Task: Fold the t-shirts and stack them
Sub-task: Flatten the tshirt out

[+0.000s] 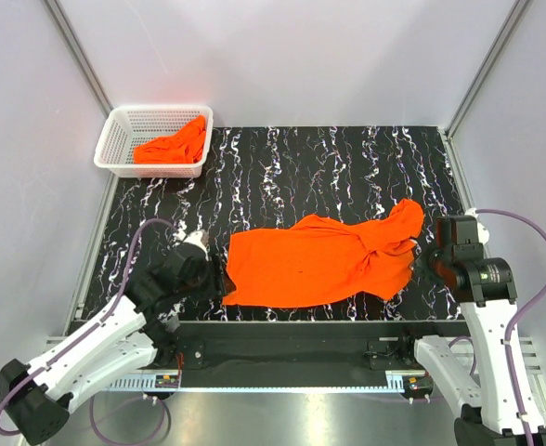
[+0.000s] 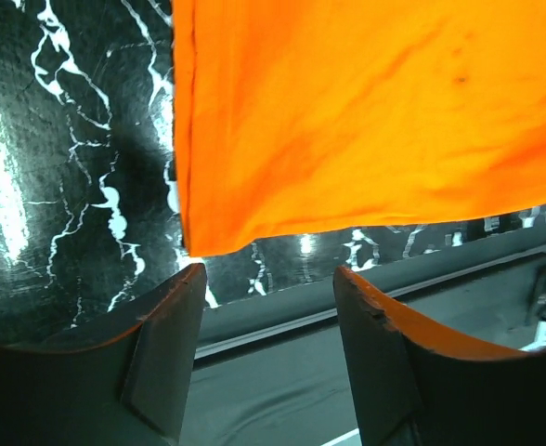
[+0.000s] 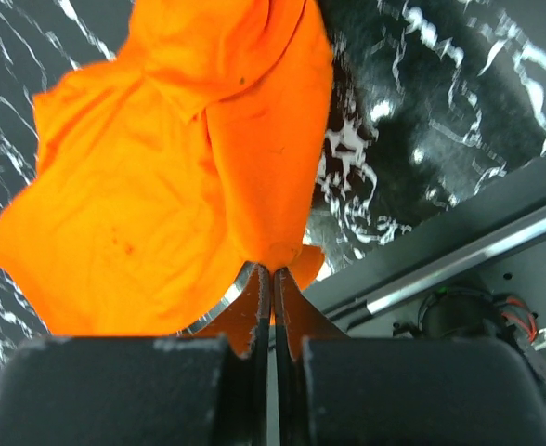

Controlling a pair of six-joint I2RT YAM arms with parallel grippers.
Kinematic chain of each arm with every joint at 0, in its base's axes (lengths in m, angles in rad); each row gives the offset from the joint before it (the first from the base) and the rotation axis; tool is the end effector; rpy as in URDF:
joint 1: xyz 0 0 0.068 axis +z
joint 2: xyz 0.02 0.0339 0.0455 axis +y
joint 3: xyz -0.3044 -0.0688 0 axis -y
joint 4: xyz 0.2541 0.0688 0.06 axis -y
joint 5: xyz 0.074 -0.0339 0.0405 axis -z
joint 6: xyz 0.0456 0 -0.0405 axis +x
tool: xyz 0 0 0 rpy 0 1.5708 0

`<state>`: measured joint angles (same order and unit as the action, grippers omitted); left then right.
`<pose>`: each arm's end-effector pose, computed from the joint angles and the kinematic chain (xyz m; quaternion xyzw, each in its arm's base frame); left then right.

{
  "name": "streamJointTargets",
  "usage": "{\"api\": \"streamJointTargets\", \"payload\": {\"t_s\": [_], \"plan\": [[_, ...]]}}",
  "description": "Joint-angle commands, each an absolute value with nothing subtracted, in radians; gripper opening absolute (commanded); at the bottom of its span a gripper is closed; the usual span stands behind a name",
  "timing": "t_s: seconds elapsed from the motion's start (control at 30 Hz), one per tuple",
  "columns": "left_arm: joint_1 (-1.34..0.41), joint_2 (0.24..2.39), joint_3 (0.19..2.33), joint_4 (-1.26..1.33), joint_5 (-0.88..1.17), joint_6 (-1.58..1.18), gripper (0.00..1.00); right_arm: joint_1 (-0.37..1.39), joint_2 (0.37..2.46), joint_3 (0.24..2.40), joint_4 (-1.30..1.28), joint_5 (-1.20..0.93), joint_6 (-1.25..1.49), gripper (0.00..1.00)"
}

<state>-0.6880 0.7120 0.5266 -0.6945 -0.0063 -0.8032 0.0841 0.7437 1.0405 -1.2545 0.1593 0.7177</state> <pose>0.0980 -0.0801 0.2323 -0.0552 0.9393 -0.2275 0.2508 0.0902 0.0003 0.3539 0.3189 0.8956 0.0476 0.3066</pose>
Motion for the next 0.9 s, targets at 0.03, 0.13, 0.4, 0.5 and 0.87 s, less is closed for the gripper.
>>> {"api": "streamJointTargets", "payload": {"t_s": [0.03,0.13,0.4,0.5,0.87], "plan": [[-0.690,0.767,0.592,-0.666,-0.028,-0.815,0.59,0.081,0.749,0.989,-1.232,0.077,0.703,0.00],[-0.690,0.949,0.658,-0.609,-0.028,-0.781,0.51,0.081,0.767,0.965,-1.206,0.051,0.689,0.00],[-0.666,1.440,0.925,-0.522,-0.034,-0.657,0.40,0.081,0.837,0.943,-1.131,0.015,0.661,0.00],[-0.637,1.569,0.998,-0.514,-0.028,-0.620,0.39,0.081,0.865,0.948,-1.108,0.003,0.650,0.00],[-0.430,1.864,1.230,-0.531,0.064,-0.508,0.34,0.080,0.969,0.996,-1.065,0.002,0.598,0.00]]}}
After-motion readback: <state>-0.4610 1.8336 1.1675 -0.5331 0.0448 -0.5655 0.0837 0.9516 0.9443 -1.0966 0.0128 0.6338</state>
